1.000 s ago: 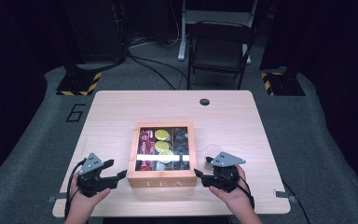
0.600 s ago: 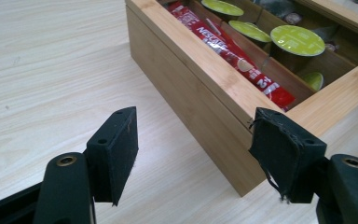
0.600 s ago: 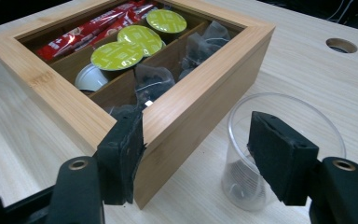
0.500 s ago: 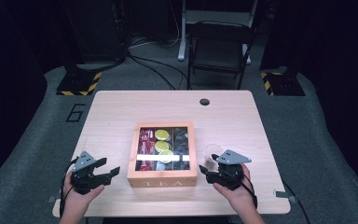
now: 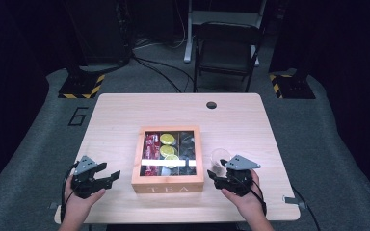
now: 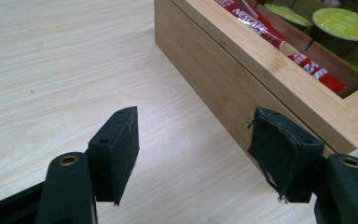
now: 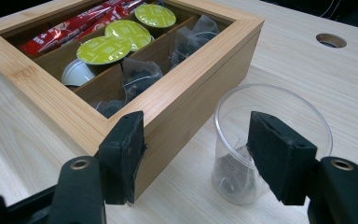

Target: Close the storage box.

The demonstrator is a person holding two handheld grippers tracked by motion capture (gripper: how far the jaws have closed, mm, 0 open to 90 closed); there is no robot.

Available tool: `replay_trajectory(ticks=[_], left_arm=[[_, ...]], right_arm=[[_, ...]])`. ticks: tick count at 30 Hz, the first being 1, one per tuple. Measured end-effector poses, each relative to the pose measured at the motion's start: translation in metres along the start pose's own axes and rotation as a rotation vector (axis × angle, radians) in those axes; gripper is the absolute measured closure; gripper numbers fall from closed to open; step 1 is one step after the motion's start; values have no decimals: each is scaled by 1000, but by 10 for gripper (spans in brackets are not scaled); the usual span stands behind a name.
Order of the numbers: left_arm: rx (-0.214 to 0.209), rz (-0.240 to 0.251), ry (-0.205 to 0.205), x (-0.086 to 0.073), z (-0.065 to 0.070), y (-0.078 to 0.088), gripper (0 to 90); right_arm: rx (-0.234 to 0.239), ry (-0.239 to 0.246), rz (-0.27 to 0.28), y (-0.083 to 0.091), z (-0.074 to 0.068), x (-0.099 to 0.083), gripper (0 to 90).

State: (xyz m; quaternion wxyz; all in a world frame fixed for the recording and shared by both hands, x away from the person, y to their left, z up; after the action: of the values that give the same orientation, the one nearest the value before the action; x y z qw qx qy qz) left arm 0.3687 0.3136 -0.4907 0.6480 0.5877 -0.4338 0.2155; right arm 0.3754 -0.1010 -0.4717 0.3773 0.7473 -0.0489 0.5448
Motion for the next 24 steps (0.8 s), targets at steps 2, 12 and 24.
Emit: replay_trajectory(ticks=[2,12,24], left_arm=[[0,-2,-3,-1,-1,-2,330],[-4,-11,16,-4,-5,-10,330],[-11,-47,19,-9,-6,-19,337]], right_arm=[[1,8,-1,0,0,-1,365],[-14,1,8,1,2,-4,367],[-12,-11,6,-2,2,-7,367]])
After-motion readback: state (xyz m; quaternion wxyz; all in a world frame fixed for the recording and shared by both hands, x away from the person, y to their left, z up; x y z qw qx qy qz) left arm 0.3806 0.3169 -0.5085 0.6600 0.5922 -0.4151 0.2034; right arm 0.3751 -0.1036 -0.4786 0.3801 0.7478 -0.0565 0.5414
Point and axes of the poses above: each handheld gripper's, and its own axes: y roughly backward along the jaws, x roughly out of its top, z roughly to its right, the point moved 5 cm from there along -y, roughly forward along the jaws, and after that the axes turned 14 degrees about x, right-handed, at the moved point
